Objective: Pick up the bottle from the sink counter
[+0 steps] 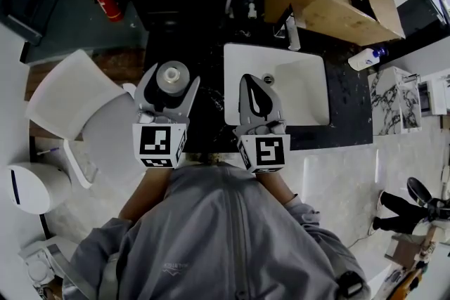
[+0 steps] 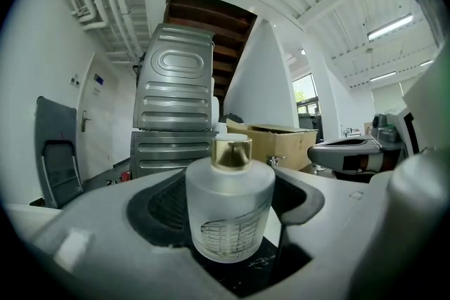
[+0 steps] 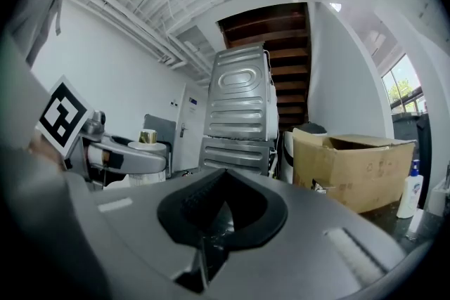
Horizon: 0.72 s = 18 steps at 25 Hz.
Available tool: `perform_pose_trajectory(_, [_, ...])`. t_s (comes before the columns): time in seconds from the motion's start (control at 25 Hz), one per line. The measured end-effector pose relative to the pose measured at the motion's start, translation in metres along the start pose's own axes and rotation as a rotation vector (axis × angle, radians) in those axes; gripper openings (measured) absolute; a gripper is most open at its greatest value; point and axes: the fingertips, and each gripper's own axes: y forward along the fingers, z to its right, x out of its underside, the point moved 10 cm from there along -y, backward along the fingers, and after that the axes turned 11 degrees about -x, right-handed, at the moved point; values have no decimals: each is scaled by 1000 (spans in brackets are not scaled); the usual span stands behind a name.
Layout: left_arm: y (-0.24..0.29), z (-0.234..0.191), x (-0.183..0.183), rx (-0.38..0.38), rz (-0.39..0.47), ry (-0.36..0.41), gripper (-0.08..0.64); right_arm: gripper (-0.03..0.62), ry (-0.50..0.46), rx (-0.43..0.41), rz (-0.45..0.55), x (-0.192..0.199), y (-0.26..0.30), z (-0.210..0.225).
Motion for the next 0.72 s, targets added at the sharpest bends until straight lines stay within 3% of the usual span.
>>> perform_pose_trajectory(0.72, [5,0,5,36,-12,11,341,0,1,-15,-4,5,5,-5])
